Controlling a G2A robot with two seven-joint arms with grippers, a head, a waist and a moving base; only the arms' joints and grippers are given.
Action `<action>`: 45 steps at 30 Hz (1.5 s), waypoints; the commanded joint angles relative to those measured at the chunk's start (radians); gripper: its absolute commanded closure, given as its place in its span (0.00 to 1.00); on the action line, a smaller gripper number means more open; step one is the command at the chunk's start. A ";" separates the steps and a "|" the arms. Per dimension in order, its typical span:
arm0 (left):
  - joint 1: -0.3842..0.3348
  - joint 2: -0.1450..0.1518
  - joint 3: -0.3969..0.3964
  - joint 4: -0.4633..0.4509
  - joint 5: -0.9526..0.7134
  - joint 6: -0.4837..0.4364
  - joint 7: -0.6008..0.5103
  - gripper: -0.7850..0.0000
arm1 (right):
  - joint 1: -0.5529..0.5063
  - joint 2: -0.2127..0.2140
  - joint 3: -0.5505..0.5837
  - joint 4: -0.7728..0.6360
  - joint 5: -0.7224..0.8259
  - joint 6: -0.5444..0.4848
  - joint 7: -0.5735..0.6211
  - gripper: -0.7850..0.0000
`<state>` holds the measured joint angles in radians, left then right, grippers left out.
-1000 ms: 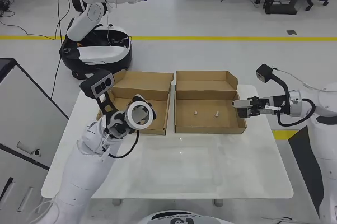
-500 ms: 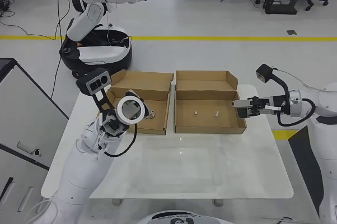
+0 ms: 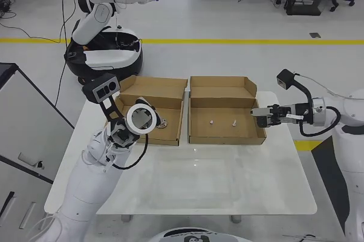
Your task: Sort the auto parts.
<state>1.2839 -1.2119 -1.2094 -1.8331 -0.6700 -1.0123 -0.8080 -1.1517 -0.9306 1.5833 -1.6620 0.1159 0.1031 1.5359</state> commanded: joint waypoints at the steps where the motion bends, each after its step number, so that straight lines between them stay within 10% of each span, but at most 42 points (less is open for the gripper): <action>1: 0.000 0.000 0.000 0.000 0.000 0.000 0.000 1.00 | 0.000 0.000 0.000 0.000 0.000 0.000 0.000 0.00; 19: 0.001 -0.007 -0.011 -0.006 0.105 0.073 0.100 1.00 | 0.000 0.000 0.000 0.000 0.000 0.000 0.000 0.00; 28: -0.039 -0.033 0.015 -0.008 0.562 0.308 0.359 1.00 | 0.000 0.000 0.000 0.000 0.000 0.000 0.000 0.00; 45: -0.183 -0.053 0.061 -0.044 0.838 0.759 0.437 1.00 | 0.000 0.000 0.000 0.000 0.000 0.000 0.000 0.00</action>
<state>1.1040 -1.2639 -1.1444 -1.8852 0.1476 -0.3066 -0.3837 -1.1517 -0.9306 1.5833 -1.6620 0.1159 0.1031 1.5359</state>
